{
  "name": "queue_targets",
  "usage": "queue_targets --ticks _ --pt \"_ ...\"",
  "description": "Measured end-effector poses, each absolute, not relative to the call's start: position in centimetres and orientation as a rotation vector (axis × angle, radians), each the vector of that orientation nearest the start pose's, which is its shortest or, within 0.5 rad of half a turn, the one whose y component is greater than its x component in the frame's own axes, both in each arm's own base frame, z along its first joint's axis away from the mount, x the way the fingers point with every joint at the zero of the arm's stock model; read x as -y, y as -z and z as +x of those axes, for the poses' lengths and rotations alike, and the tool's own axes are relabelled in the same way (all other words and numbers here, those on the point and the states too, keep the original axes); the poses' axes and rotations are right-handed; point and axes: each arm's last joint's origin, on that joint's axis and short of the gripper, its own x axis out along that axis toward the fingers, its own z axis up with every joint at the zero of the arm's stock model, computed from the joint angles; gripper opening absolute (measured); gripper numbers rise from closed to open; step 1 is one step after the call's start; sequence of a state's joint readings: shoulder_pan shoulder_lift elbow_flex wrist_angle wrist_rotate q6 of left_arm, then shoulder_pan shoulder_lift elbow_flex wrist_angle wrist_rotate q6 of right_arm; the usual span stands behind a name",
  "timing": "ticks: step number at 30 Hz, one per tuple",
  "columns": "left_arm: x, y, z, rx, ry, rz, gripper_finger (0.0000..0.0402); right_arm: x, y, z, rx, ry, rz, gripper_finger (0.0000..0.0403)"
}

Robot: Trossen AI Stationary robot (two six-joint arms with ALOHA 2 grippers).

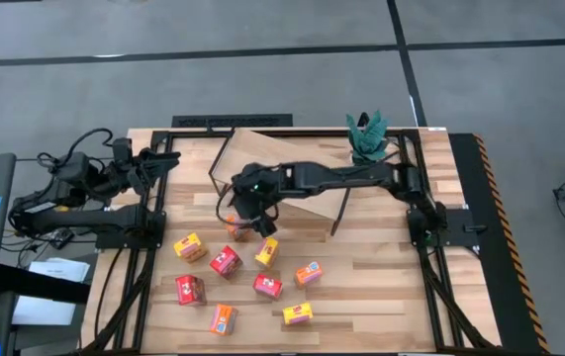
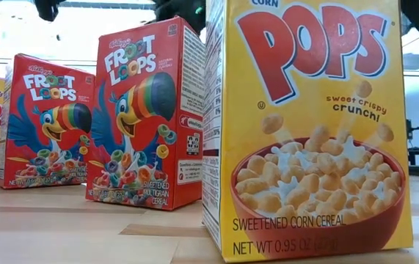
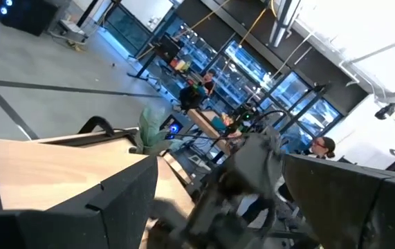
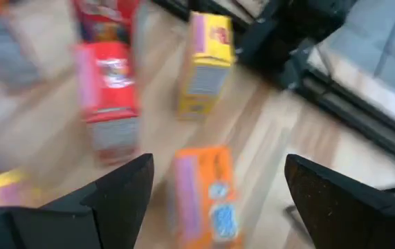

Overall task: Stack cereal on shelf
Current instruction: Put the top orange cereal box on the shelf

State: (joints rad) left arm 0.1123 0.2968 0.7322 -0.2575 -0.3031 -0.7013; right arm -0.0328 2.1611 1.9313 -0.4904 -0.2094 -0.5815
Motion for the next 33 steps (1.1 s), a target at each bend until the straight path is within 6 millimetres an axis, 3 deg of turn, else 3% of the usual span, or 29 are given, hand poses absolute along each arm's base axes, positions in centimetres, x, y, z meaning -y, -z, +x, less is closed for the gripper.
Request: queue_targets --ticks 5,18,23,33 --pt "-1.5 -35.5 5.7 0.313 -0.338 -0.725 0.0300 0.4 -24.0 49.5 -0.744 -0.310 -0.541 0.0355" --pt "-1.7 -35.3 5.8 0.313 -0.390 -0.727 0.0300 0.9 -23.9 49.4 -0.763 -0.327 -0.605 0.0351" --pt "-1.7 -35.3 5.8 0.312 -0.390 -0.728 0.0300 0.9 -21.9 49.7 -0.814 -0.346 -0.597 0.0347" --pt "-1.7 -35.3 5.8 0.310 -0.394 -0.725 0.0300 0.9 -21.6 49.9 -0.811 -0.343 -0.595 0.0340"
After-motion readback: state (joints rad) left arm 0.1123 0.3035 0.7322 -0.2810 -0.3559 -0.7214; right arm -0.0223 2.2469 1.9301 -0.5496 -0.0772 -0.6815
